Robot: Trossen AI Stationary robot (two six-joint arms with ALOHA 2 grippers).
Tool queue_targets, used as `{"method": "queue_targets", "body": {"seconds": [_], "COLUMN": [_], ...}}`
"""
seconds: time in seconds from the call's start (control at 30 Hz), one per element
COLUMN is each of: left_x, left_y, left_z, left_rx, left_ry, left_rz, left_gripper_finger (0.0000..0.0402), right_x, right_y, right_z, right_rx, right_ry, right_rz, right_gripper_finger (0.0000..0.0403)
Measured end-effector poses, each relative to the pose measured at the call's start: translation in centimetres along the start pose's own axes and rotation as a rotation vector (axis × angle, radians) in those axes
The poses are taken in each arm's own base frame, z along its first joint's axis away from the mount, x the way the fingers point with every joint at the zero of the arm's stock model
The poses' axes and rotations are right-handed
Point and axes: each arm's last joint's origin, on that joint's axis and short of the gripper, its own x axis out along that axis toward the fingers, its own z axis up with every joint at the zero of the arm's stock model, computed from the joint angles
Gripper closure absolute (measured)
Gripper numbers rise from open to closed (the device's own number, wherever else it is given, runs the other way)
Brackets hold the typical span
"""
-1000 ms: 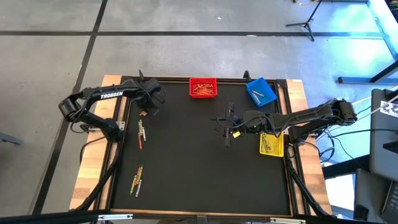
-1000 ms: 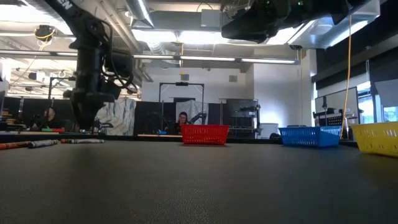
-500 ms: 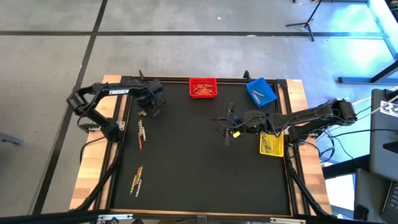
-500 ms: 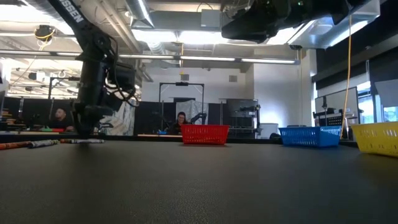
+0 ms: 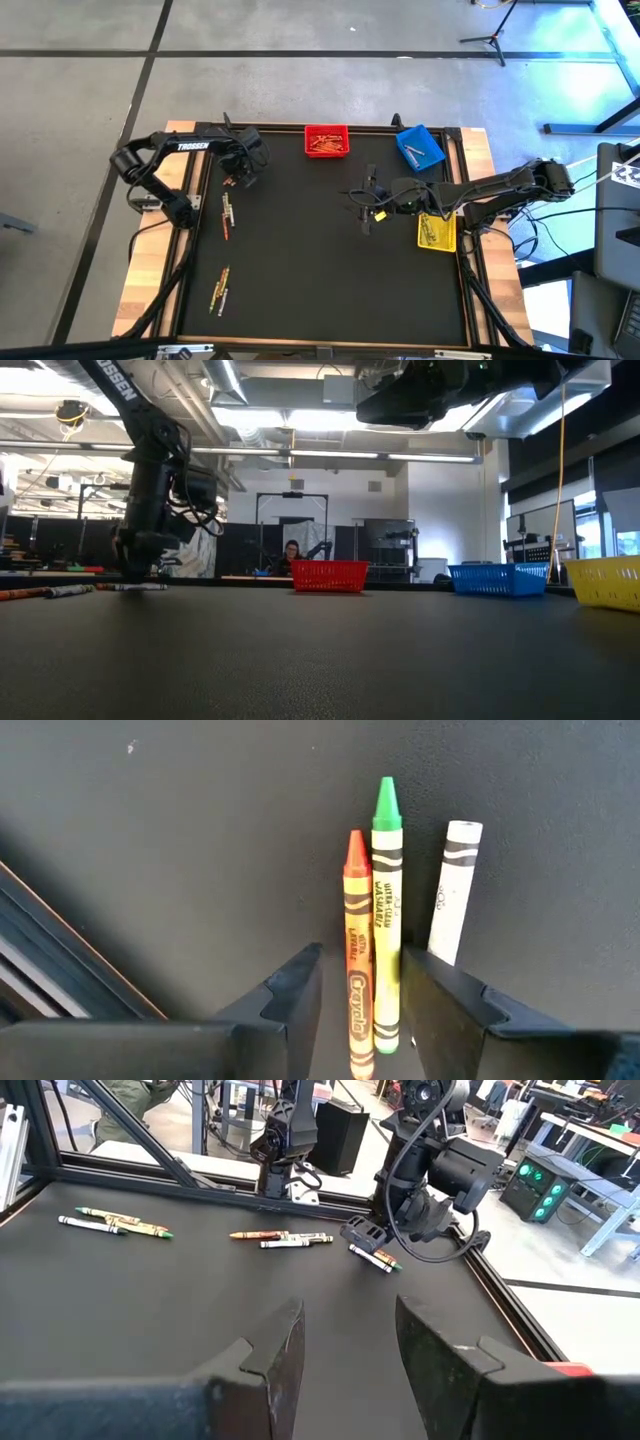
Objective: Sort crayons
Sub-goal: Put the orange crayon into the red bin
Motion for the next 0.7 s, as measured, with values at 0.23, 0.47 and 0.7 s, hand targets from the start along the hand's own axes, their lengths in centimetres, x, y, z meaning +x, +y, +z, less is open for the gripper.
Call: {"method": "queue_targets", "body": {"seconds": [0.23,0.47,0.7], "left_x": [-1.8,-2.5,-1.4], "left_y": [-0.1,0.4,0.6], "left_z": [0.1,0.2,-0.3], "left_rx": [0.037,-0.007,-0.01], "left_ry": [-0.027,-0.059,-0.04], "left_rz": [0.012,0.05,-0.013], "left_gripper_finger": [0.027,0.027,0.027], "right_x": [0.0,0.0,0.0], "right_y": [0.0,0.0,0.0], "right_z": [0.0,0.0,-0.2], "right_rx": [0.001,0.003,0.003], "right_ry": [0.0,0.001,0.016], "right_rz": [0.0,0.0,0.003], "right_gripper_finger": [0.0247,0.0247,0.0247]}}
